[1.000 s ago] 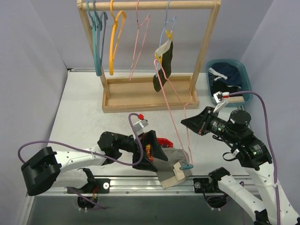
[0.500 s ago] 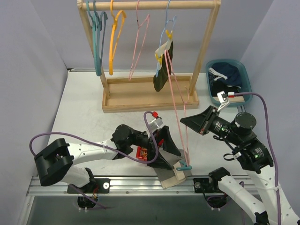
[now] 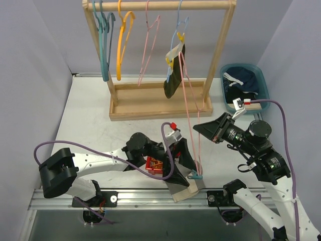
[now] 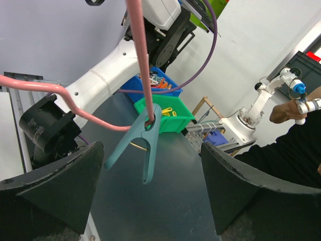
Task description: Remove the underwear clipped to the hanger
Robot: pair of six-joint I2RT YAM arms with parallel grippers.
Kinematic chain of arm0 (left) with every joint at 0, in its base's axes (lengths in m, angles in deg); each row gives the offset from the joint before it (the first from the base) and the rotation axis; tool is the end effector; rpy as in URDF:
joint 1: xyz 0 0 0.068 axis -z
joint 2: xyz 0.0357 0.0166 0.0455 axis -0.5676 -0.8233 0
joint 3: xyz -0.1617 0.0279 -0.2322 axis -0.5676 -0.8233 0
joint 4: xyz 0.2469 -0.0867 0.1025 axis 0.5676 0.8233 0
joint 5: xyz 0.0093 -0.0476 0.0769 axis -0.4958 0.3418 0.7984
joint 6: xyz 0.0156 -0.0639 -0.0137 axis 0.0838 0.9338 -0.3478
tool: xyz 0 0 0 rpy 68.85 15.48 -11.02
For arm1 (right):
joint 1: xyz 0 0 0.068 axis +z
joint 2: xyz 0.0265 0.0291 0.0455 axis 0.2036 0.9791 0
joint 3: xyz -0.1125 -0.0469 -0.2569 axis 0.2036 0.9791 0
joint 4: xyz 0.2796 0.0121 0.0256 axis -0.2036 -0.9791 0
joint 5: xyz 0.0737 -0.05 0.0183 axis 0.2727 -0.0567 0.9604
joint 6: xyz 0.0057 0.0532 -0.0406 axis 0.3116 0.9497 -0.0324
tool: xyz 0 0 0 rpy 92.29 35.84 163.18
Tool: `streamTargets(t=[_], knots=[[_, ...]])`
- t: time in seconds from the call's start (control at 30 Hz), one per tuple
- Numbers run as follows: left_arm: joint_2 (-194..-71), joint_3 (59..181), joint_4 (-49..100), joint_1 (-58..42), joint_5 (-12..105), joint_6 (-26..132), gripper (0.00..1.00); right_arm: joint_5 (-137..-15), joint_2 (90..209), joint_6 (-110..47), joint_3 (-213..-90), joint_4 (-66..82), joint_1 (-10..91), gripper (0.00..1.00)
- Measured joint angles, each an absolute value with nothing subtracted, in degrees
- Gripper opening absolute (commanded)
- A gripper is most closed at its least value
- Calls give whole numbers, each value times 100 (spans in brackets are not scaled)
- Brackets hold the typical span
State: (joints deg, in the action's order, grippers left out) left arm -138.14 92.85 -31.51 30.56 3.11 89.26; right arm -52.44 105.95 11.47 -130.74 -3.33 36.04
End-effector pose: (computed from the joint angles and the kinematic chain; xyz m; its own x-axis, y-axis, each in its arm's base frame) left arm 0.0985 -0.3126 0.3209 -0.5255 0.0467 -0.8495 0.7082 -0.5293 -0.4672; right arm 0.1306 0.0890 0.4289 -0.5686 0.4598 -0.6822 -0.5953 0.3423 0.7269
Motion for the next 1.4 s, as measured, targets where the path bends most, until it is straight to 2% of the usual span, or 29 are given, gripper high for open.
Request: streamTargets(t=[0.13, 0.27, 0.3, 0.37, 0.4, 0.5, 0.53, 0.9, 1.2, 1.4], knots=[[-13812, 9322, -2780, 3146, 291, 8690, 77, -5487, 10600, 1184, -13074, -331, 3604, 0], [-13810, 9322, -2513, 3176, 274, 8533, 61, -5658, 10633, 1256, -13074, -329, 3604, 0], [-13805, 9322, -2476, 3176, 269, 8498, 51, -5686, 10646, 1276, -13074, -329, 3604, 0], [-13786, 9322, -2434, 3176, 256, 8465, 41, -5712, 10661, 1293, -13074, -329, 3604, 0], [-13762, 9322, -2406, 3174, 254, 8432, 30, -5719, 10663, 1295, -13074, -329, 3604, 0], [-13676, 9322, -2342, 3176, 243, 8360, 13, -5730, 10661, 1309, -13074, -329, 3604, 0], [-13641, 9322, -2303, 3176, 243, 8329, 3, -5730, 10661, 1317, -13072, -329, 3604, 0], [-13377, 9320, -1558, 3165, 243, 8093, 3, -5830, 10584, 1289, -13074, -335, 3604, 0], [-12052, 8828, -137, 2588, 330, 7645, 3, -5754, 10545, 1156, -13076, -344, 3604, 0], [-11819, 8819, 556, 2453, 300, 7385, 3, -5476, 10523, 948, -13083, -342, 3604, 0]])
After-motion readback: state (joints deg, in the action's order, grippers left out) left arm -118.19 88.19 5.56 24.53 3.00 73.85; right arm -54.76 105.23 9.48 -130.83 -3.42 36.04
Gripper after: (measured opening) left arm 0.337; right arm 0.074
